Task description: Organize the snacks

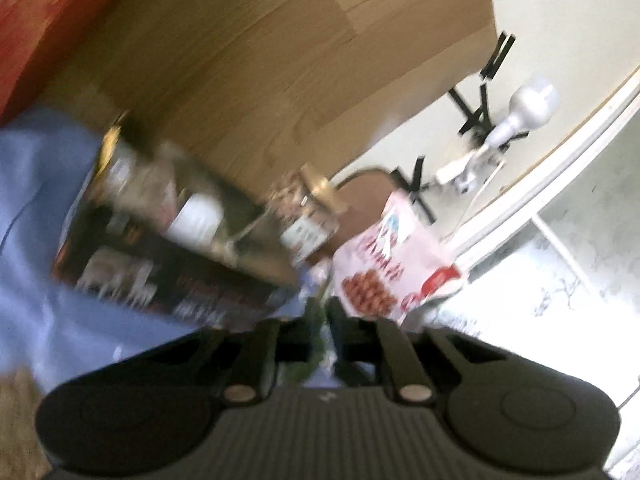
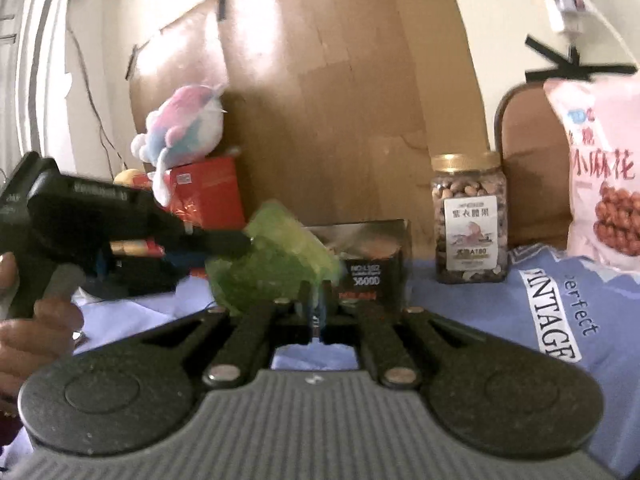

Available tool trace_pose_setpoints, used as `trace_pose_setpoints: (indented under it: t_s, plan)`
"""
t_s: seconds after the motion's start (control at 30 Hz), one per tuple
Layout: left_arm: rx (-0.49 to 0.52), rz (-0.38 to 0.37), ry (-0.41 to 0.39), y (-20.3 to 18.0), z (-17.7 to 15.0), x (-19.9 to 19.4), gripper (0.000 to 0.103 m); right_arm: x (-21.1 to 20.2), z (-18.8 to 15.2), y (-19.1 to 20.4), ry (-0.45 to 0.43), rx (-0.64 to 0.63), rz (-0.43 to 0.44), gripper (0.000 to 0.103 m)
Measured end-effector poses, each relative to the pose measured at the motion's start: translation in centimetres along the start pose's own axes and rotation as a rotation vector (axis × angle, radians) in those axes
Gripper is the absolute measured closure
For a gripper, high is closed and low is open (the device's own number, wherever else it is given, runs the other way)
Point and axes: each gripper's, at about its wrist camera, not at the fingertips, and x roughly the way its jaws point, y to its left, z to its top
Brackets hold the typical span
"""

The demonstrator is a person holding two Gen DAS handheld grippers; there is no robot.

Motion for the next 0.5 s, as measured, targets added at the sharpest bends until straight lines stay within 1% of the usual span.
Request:
trace_pose_setpoints:
  t_s: [0.07, 0.13, 0.2, 0.23, 0.27, 0.3, 0.33, 0.37, 0.4, 0.43, 0.5]
  plan:
    - [0.010, -0.009, -0.019, -0.4, 1.7, 1.1, 0.099, 1.2, 1.2, -0.7, 0.010, 0.021, 0.022, 0.096]
    - [0.008, 0.020, -0.012, -0.5, 3.2, 2.6, 0.099, 2.5, 2.1, -1.1, 0.012, 0.045, 0.041, 0.096]
    - [-0.001, 0.034, 0.009, -0.5, 3.6, 3.0, 0.099, 3.4, 2.7, -1.3, 0.029, 0.061, 0.023, 0.096]
    - [0.022, 0.042, 0.017, -0.7, 3.4, 2.8, 0.099, 3.5, 2.8, -1.5, 0.048, 0.071, 0.040, 0.096]
    - [0.062, 0.070, 0.025, -1.1, 3.0, 2.4, 0.098, 3.5, 2.7, -1.7, 0.083, 0.070, 0.074, 0.094]
    - [0.093, 0.111, 0.038, -1.3, 2.4, 2.0, 0.097, 3.6, 2.3, -1.8, 0.118, 0.056, 0.095, 0.085]
    - [0.115, 0.169, 0.063, -1.3, 1.6, 1.5, 0.097, 3.6, 1.8, -2.0, 0.154, 0.041, 0.095, 0.080]
    - [0.119, 0.221, 0.095, -1.0, 0.7, 1.1, 0.097, 3.4, 1.3, -2.1, 0.201, 0.026, 0.091, 0.065]
    - [0.110, 0.257, 0.130, -0.6, -0.3, 0.7, 0.093, 3.2, 0.6, -2.2, 0.254, 0.022, 0.103, 0.056]
    - [0.096, 0.282, 0.163, 0.0, -1.4, 0.1, 0.088, 3.0, 0.0, -2.4, 0.298, 0.032, 0.125, 0.055]
    - [0.067, 0.313, 0.195, 0.9, -3.4, -1.2, 0.084, 2.2, -1.2, -2.3, 0.363, 0.046, 0.190, 0.054]
